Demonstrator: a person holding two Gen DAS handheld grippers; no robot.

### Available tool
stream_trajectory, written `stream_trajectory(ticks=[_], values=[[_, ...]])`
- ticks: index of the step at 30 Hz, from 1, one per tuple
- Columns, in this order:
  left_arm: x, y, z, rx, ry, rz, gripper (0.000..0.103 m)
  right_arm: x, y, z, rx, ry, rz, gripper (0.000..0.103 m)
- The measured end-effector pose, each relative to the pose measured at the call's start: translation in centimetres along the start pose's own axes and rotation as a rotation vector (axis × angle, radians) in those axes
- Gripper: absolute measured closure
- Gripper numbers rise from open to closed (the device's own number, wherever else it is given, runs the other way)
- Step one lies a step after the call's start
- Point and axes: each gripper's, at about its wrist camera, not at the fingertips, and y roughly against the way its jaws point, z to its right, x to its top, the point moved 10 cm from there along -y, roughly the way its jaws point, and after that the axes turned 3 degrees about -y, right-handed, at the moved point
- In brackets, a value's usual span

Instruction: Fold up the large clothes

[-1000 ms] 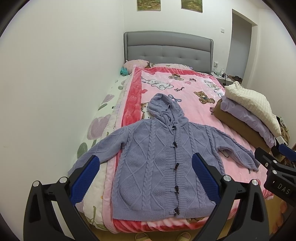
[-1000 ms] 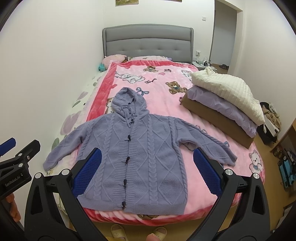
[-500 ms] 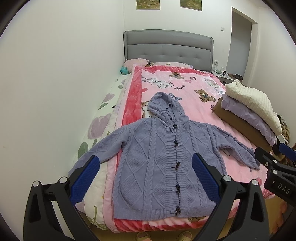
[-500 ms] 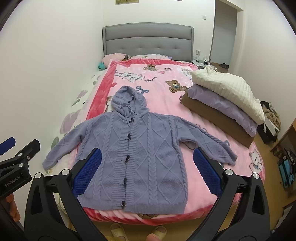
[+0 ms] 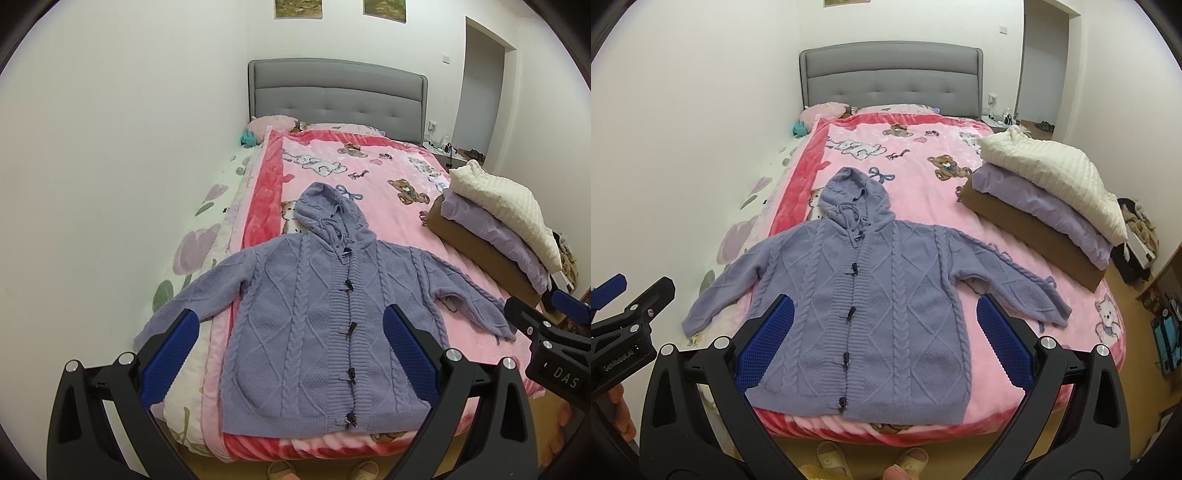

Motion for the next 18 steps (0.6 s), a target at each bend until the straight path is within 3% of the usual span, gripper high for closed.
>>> stream_trajectory(ticks=[14,18], values=[[-1.1,-2.0,0.9,0.053,0.121,-0.057,0.005,1.2,-2.2,1.5,0.116,0.034,-0.034,0.008],[-2.0,-3.5,-0.9,0.064,0.235,-0.019,0.005,1.7,-3.9,0.0,0.205,0.041,-0.020,0.008]])
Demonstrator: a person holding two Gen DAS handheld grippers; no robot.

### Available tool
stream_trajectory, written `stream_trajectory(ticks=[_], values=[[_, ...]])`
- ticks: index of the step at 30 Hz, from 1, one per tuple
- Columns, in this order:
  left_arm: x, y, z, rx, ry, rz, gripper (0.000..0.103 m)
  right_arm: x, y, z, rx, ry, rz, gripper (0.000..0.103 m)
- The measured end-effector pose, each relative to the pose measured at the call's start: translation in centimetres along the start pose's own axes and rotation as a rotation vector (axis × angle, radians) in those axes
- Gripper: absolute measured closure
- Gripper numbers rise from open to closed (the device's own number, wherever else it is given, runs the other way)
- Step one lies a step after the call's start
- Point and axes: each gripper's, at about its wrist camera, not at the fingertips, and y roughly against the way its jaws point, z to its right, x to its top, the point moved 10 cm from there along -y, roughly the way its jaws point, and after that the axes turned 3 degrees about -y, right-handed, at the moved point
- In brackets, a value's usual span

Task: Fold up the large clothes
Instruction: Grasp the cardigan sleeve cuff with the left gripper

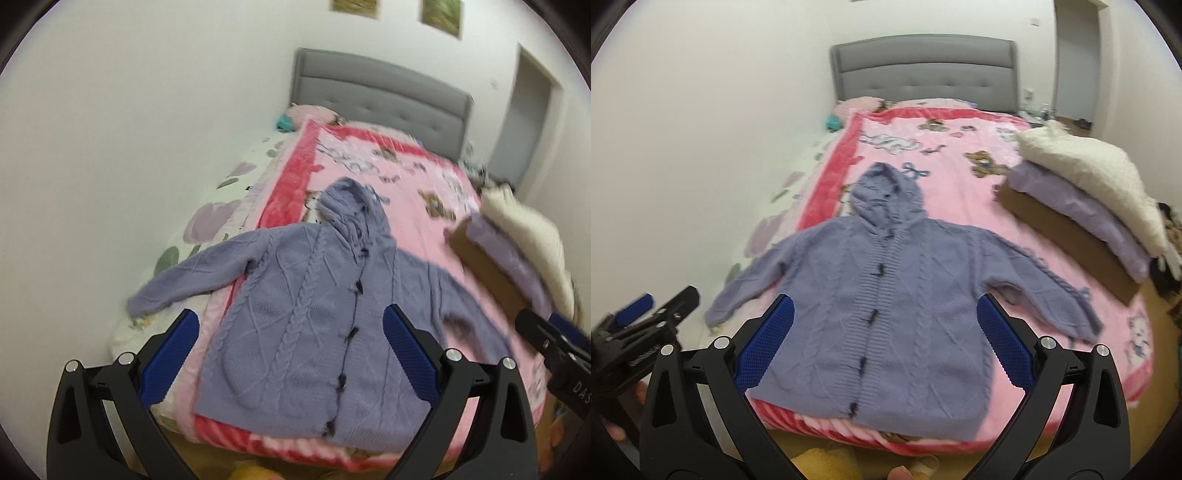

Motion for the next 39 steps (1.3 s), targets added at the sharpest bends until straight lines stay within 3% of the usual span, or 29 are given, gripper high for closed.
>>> stream_trajectory(ticks=[4,7,14,19,24,29,35,39], values=[[-0.5,-2.6,-4.1,-0.082,0.210,0.051,0.005,0.8,-2.6,-2.9,0.071,0.054,0.010,0.008],[-0.7,-6.1,-8.5,-0.115,0.325,0.039,0.005,1.7,-4.5,-6.1,0.096,0.117,0.025,0.008],[-1.0,-15.1,-18.9,-0.123,0.476,0.025,0.005,2.9,-11.5,-12.2,0.098,0.083,-0.068,0.008],[-3.1,-22.2,-25.4,-0.216,0.662,0.017,0.005,2.1,-15.7,-15.2,0.096,0.064,-0.148,0.008],[-6.6,-30.1,-32.5,-0.142,0.772,-0.045,0.005,0.2,-18.5,-16.8,0.036,0.150,-0.183,0.008],[-9.9,-35.8,-36.9,-0.130,1.023,-0.074,0.005,-2.5,-21.2,-17.3,0.029,0.198,-0.271,0.008],[-12.9,-38.6,-39.1,-0.069,1.225,-0.089,0.005,-4.1,-23.3,-17.0,0.046,0.135,-0.350,0.008],[-13.0,-39.4,-39.4,-0.041,1.246,-0.071,0.005,-4.6,-24.4,-16.8,0.048,0.134,-0.368,0.008]])
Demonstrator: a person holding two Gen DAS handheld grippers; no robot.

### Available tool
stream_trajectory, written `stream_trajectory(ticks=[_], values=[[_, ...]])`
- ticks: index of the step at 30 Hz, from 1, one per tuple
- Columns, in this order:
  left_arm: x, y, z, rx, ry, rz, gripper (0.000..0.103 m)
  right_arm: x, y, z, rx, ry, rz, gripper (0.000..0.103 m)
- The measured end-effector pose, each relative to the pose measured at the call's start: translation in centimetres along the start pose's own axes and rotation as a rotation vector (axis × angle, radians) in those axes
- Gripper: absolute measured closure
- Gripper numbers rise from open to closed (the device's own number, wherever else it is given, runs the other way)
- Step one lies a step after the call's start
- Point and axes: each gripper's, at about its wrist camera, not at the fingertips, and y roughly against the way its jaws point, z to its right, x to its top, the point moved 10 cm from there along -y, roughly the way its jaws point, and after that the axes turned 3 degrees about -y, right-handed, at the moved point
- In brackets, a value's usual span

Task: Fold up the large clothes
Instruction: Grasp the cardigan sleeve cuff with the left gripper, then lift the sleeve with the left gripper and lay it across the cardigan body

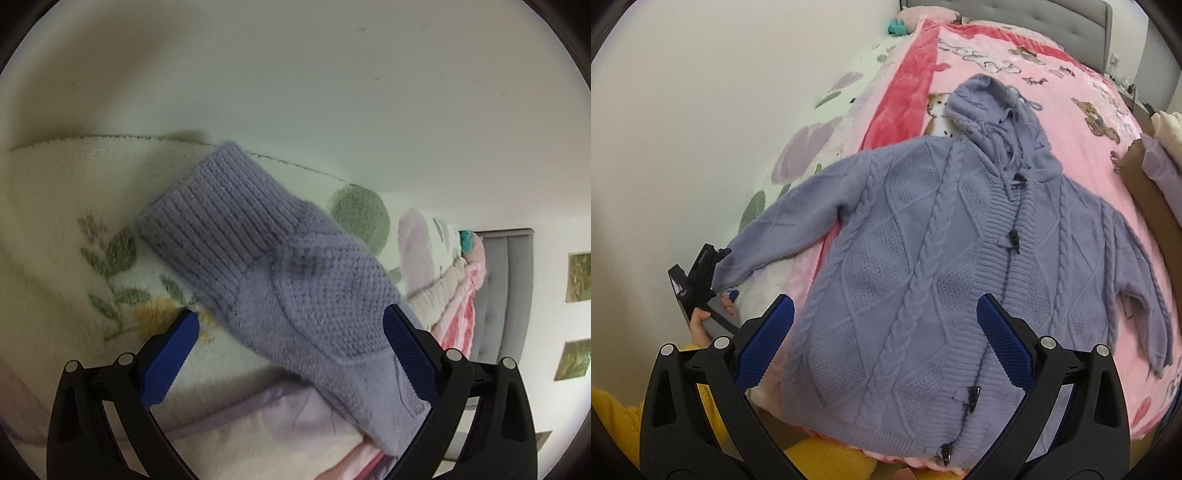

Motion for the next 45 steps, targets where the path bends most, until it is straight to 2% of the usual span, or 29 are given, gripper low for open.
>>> stream_trajectory(ticks=[4,8,11,14,17,18,19,21,22,26,28,29,31,34,37,38,41,44,45], values=[[0.6,-0.2,0.2,0.019,0.035,0.045,0.005,-0.5,-0.4,0.4,0.009,-0.002,-0.013,0.008],[0.5,0.0,0.7,0.005,0.069,0.085,0.005,-0.9,-0.6,1.2,0.019,-0.033,-0.034,0.008],[0.3,-0.7,1.3,-0.022,0.105,0.072,0.005,-1.2,-0.7,1.5,0.043,-0.059,-0.055,0.008],[0.7,-1.4,1.6,0.023,0.109,0.096,0.008,-1.1,-0.5,1.4,0.065,-0.074,-0.054,0.008],[0.7,-1.5,0.4,0.101,0.175,0.113,0.029,-1.1,-0.3,1.3,0.074,-0.063,-0.049,0.008],[0.4,-1.0,-0.3,0.119,0.178,0.116,0.040,-1.2,-0.3,1.4,0.073,-0.059,-0.053,0.008],[0.2,-0.8,-0.6,0.148,0.178,0.119,0.056,-1.4,-0.4,1.4,0.077,-0.058,-0.061,0.008],[-0.3,-0.4,-1.4,0.216,0.159,0.123,0.080,-1.7,-0.5,1.6,0.083,-0.061,-0.070,0.008],[-0.5,-0.2,-1.4,0.218,0.145,0.128,0.088,-1.8,-0.4,1.8,0.089,-0.066,-0.070,0.008],[-0.3,0.6,-0.1,0.218,0.064,0.158,0.094,-1.9,-0.3,3.2,0.088,-0.093,-0.061,0.008],[0.4,1.4,1.9,0.207,-0.002,0.196,0.094,-2.1,-0.1,4.2,0.087,-0.123,-0.057,0.008],[0.9,2.1,3.9,0.205,-0.080,0.229,0.094,-2.2,-0.1,4.6,0.087,-0.134,-0.056,0.008],[1.5,2.6,7.2,0.179,-0.168,0.250,0.094,-2.5,0.2,5.8,0.090,-0.168,-0.051,0.008],[0.9,4.2,14.0,0.088,-0.290,0.260,0.095,-2.9,0.7,7.9,0.079,-0.207,-0.034,0.008],[-1.3,6.6,21.0,-0.026,-0.427,0.271,0.095,-3.1,1.0,10.1,0.077,-0.260,-0.012,0.008],[-2.9,7.2,24.6,-0.083,-0.500,0.264,0.095,-3.2,1.1,10.9,0.076,-0.281,-0.004,0.008],[-7.5,8.2,31.4,-0.178,-0.673,0.236,0.095,-3.3,1.6,13.7,0.051,-0.349,0.038,0.008],[-15.8,7.8,38.6,-0.287,-0.899,0.183,0.095,-4.0,2.1,17.1,0.013,-0.436,0.066,0.008],[-18.0,7.7,39.7,-0.309,-0.949,0.173,0.095,-4.4,2.3,18.4,-0.003,-0.467,0.072,0.008]])
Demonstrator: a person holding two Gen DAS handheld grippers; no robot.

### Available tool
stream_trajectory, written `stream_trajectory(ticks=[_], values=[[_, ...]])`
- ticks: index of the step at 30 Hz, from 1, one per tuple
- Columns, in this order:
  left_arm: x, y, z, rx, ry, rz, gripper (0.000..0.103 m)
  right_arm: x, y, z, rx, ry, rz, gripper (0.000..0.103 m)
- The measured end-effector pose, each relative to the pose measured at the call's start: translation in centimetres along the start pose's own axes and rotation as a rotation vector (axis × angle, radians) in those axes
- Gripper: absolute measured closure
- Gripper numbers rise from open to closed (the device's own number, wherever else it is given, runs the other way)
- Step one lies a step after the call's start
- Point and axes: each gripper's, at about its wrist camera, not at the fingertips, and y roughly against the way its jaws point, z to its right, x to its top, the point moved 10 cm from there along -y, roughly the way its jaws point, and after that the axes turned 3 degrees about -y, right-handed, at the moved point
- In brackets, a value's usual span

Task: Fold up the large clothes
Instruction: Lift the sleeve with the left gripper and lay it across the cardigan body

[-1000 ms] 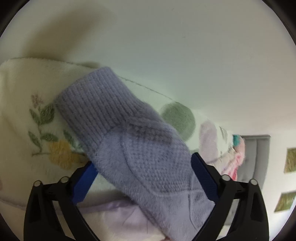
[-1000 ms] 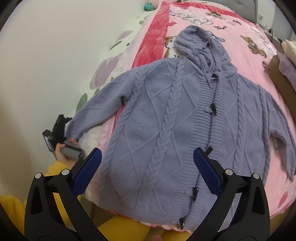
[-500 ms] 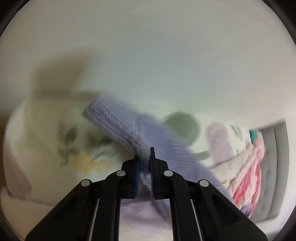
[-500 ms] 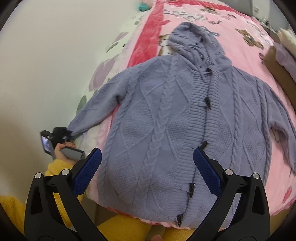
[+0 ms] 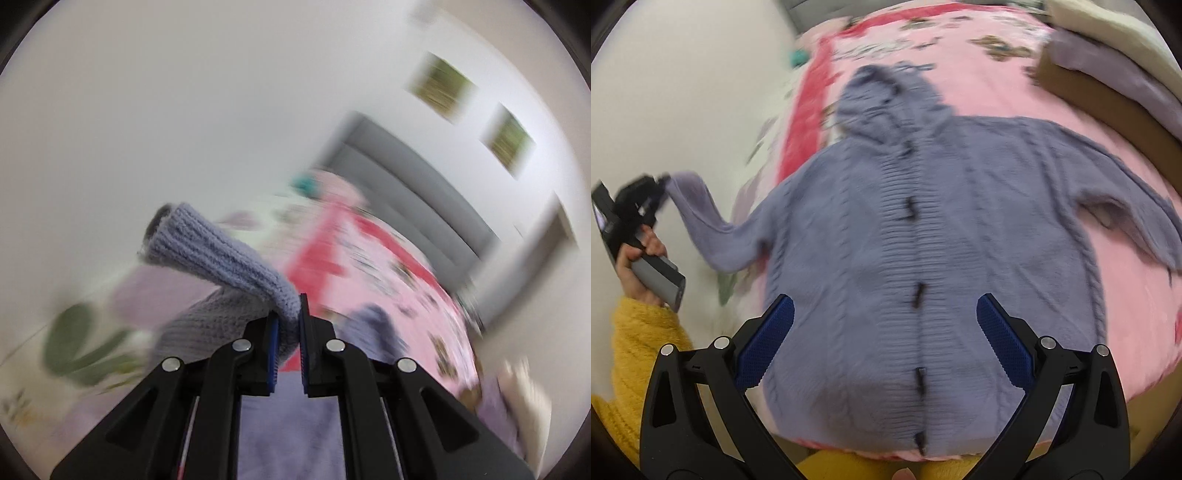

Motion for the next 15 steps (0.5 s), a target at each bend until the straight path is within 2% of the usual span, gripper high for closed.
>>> stream_trajectory(ticks=[3,5,6,8,9,11,12,14,15], values=[[-3.2,-1.8,8.9,-0.119,-0.167,-0.032,0.094,0.5,0.8,4.0,-0.074,-0.062,0.042,0.008],[-6.8,-2.3,14.0,-0.188,-0.293,-0.066,0.095,0.6,1.4,6.5,-0.117,-0.108,0.071,0.008],[-9.8,-2.7,17.2,-0.224,-0.397,-0.089,0.094,0.6,1.7,7.7,-0.134,-0.129,0.083,0.008],[-14.9,-3.2,20.8,-0.284,-0.531,-0.138,0.094,0.3,2.2,10.1,-0.173,-0.170,0.098,0.008],[-19.1,-4.0,22.8,-0.308,-0.614,-0.192,0.094,0.1,2.3,11.5,-0.192,-0.191,0.100,0.008],[-24.4,-4.1,23.8,-0.333,-0.691,-0.261,0.094,-0.5,2.5,13.6,-0.221,-0.230,0.101,0.008],[-28.1,-4.7,24.5,-0.336,-0.748,-0.307,0.094,-0.9,2.4,14.7,-0.231,-0.251,0.100,0.008],[-32.7,-5.1,23.9,-0.322,-0.824,-0.363,0.094,-1.3,2.2,16.3,-0.244,-0.279,0.092,0.008],[-33.9,-5.2,23.1,-0.319,-0.857,-0.376,0.094,-1.5,1.9,17.3,-0.254,-0.290,0.082,0.008]])
